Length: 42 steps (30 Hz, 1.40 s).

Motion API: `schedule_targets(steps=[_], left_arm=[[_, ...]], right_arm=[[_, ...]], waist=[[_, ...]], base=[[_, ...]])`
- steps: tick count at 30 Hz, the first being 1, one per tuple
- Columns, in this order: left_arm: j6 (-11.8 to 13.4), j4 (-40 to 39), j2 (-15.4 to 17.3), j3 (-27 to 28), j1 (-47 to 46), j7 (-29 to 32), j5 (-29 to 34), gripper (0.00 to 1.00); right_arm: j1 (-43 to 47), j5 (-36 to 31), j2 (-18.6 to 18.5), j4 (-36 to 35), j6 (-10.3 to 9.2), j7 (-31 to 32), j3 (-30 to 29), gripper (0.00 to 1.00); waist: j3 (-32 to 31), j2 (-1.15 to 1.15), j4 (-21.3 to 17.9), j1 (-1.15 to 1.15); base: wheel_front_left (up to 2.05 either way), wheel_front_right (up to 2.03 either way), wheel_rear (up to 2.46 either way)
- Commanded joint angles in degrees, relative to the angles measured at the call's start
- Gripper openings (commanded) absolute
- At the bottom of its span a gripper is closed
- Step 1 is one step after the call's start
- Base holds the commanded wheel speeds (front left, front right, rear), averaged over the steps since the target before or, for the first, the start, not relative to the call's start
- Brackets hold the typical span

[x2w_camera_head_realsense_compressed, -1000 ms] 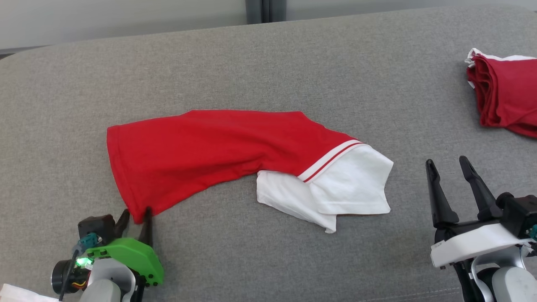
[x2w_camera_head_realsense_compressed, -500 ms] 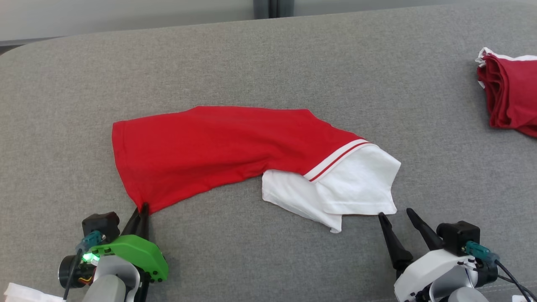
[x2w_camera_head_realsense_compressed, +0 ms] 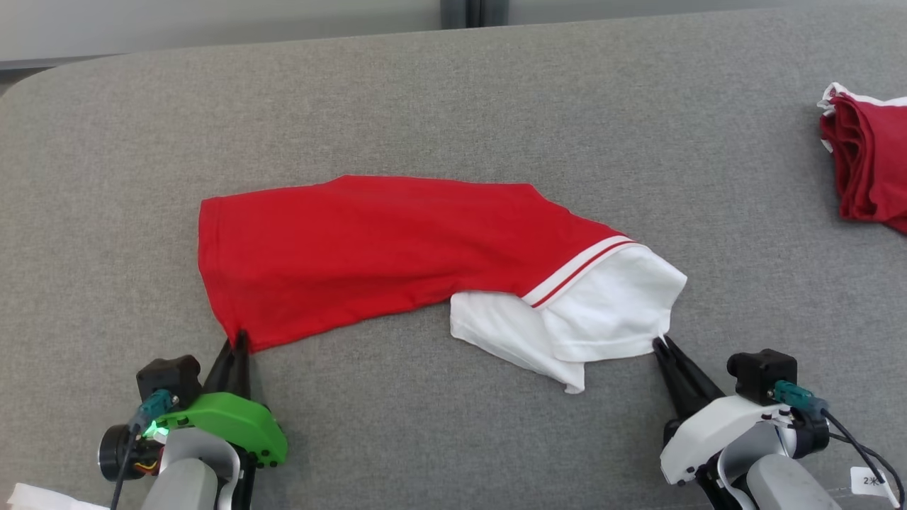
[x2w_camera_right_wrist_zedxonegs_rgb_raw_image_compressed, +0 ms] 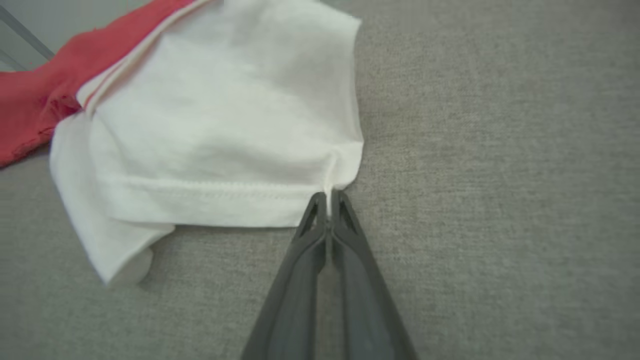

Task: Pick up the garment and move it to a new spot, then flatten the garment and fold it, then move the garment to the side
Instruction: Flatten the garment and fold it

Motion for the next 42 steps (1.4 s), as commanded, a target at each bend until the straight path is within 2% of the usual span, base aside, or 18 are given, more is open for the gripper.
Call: schedule_targets(steps=[1,6,12,19,25,30,34,38,42], left_arm=[[0.5,-1.4,0.5,0.3,0.4,-0.8,0.5,0.00],[1.7,-10.2,1.8,1.0,1.7,-2.2,1.7,0.00],[4.0,-28.0,4.0,0.9,1.9,-1.5,4.5,0.00],[4.7,-48.4,7.9,0.1,-4.6,3.5,8.6,0.00],[5.2,-60.0,10.0,2.2,-14.1,7.0,10.2,0.00],[4.1,-62.5,11.2,3.0,-21.1,10.3,9.0,0.00],[3.2,-59.9,11.1,2.6,-25.0,12.1,7.2,0.00],[2.2,-53.8,9.3,1.4,-28.4,13.1,5.0,0.00],[0.7,-42.3,7.4,0.8,-33.7,11.8,2.4,0.00]], right_arm=[[-0.5,0.4,-0.9,-1.1,-0.09,-1.4,-0.4,0.00],[-0.9,-0.2,-2.6,-7.9,-0.09,-4.1,-4.3,0.00],[-2.3,-3.5,-5.5,-21.1,-0.09,-4.0,-11.1,0.00],[-8.9,-7.3,-8.8,-38.9,-0.09,1.4,-19.7,0.00],[-17.0,-7.4,-13.0,-48.1,-0.09,6.9,-24.8,0.00],[-23.0,-5.7,-16.6,-49.5,-0.09,10.1,-26.7,0.00],[-27.4,-3.8,-19.0,-46.2,-0.09,11.5,-25.6,0.00],[-32.7,-1.6,-21.2,-39.7,-0.09,11.8,-22.1,0.00],[-40.3,0.2,-21.9,-30.4,-0.09,10.8,-16.8,0.00]], waist=[[-0.2,0.00,-0.2,0.00],[-1.1,0.00,-0.5,0.00],[-2.9,0.00,-0.3,0.00],[-5.0,0.00,-0.6,0.00],[-6.4,0.00,-1.0,0.00],[-6.7,0.00,-1.4,0.00],[-6.2,0.00,-1.7,0.00],[-4.3,0.00,-1.9,0.00],[-2.1,0.00,-1.9,0.00]], base=[[0.00,0.00,0.00],[0.00,0.00,0.00],[0.00,0.00,0.00],[0.00,0.00,0.00],[0.00,0.00,0.00],[0.00,0.00,0.00],[0.00,0.00,0.00],[0.00,0.00,0.00],[0.00,0.00,0.00]])
